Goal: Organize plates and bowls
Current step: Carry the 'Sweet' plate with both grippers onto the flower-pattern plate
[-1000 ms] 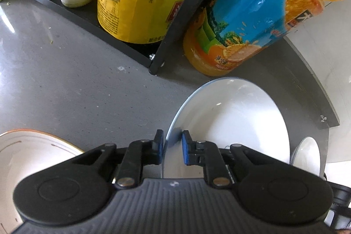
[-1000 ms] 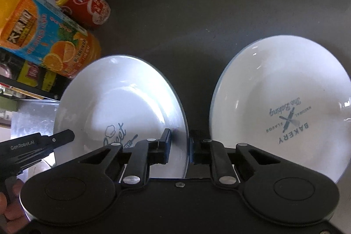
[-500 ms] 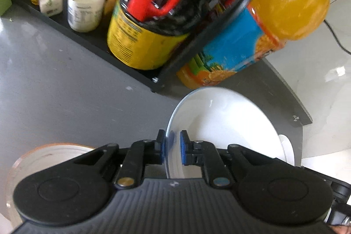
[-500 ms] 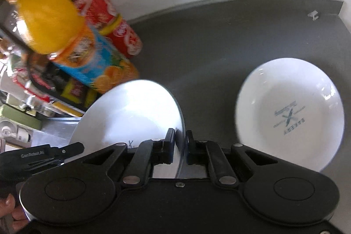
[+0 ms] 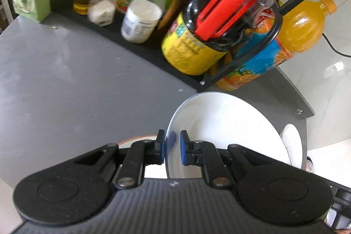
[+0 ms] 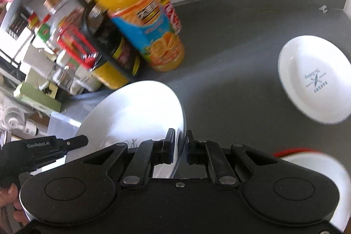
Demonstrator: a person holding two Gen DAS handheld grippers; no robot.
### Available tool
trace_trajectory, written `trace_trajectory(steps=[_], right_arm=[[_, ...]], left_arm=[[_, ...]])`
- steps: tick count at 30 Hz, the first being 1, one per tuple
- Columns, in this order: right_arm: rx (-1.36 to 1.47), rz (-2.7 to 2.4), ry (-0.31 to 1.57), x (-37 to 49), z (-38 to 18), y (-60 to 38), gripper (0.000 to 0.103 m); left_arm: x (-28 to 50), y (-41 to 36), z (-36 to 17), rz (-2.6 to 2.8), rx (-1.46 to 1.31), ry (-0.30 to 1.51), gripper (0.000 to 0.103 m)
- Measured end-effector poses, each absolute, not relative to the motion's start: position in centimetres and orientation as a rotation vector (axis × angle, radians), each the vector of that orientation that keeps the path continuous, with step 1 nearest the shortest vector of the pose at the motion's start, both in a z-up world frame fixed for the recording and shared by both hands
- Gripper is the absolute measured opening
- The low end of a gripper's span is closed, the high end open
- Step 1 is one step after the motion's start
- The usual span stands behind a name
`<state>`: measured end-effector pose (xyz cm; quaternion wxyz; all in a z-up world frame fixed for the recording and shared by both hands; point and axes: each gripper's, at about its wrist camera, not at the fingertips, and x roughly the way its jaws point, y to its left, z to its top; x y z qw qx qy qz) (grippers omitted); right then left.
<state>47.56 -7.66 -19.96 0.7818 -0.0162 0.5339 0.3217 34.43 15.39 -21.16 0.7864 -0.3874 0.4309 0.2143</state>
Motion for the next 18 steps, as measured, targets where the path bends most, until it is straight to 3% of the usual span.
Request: trace_trajectory(steps=[18], right_arm=[[-0.102, 0.696, 1.190, 40.9, -22.5, -7.6, 0.009]], left_arm=[[28.6, 14.2, -23.8, 0.483, -0.738, 0.994, 0.012]])
